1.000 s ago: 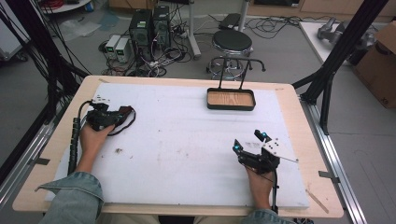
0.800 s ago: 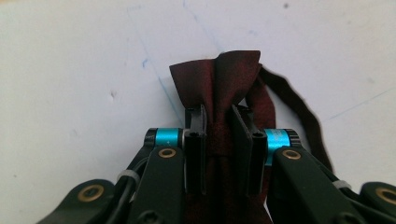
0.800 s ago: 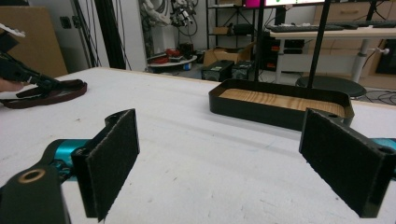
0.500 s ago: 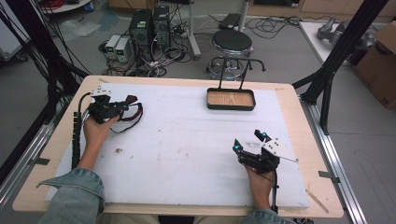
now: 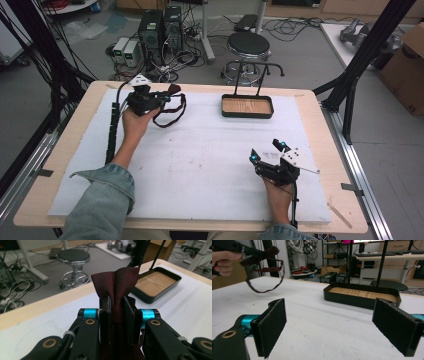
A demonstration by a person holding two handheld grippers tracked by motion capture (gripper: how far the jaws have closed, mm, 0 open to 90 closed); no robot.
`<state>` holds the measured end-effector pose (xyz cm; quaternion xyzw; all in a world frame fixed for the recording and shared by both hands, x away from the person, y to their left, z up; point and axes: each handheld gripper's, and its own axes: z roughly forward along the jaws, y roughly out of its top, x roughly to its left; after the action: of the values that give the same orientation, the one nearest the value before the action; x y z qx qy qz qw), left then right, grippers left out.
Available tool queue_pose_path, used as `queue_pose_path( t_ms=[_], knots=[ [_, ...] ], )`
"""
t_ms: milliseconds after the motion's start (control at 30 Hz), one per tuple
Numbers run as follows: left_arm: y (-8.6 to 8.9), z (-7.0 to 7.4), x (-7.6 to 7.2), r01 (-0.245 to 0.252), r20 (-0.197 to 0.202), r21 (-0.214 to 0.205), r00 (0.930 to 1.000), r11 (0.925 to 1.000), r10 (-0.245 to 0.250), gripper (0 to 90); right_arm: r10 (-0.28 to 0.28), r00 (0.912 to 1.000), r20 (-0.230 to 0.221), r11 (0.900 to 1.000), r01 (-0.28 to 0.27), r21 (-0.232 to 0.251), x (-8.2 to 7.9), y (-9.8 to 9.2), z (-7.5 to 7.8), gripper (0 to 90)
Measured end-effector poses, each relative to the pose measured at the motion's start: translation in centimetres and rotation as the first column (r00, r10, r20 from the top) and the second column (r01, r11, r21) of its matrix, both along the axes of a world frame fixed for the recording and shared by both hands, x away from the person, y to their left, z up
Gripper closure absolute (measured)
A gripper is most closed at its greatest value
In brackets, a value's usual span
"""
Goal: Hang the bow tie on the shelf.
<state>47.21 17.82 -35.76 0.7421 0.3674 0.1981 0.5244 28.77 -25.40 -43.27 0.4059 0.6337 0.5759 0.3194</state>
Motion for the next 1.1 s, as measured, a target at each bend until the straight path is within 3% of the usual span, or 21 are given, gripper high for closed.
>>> queue_pose_path(
  t_ms=[333,500,800,1100],
  knots=[
    [-6.5,1.6,2.5,0.099,0.028,-0.019,0.9947,0.9949,-0.099,76.4,0.005,1.0000,0.002,1.0000,-0.005,0.005,0.1,-0.1,0.0,11.3],
    [-8.3,2.3,3.5,0.135,0.042,-0.045,0.9902,0.9898,-0.133,76.4,0.008,1.0000,0.003,0.9999,-0.008,0.006,0.1,-0.1,0.0,11.3],
    [-9.8,3.6,4.5,0.212,0.095,-0.082,0.9743,0.9738,-0.204,76.4,0.009,1.0000,0.001,0.9999,-0.009,0.011,0.1,-0.1,0.0,11.3],
    [-10.5,4.5,4.8,0.241,0.131,-0.099,0.9649,0.9655,-0.227,76.4,0.007,1.0000,0.000,0.9999,-0.007,0.013,0.1,-0.1,0.0,11.2]
  ],
)
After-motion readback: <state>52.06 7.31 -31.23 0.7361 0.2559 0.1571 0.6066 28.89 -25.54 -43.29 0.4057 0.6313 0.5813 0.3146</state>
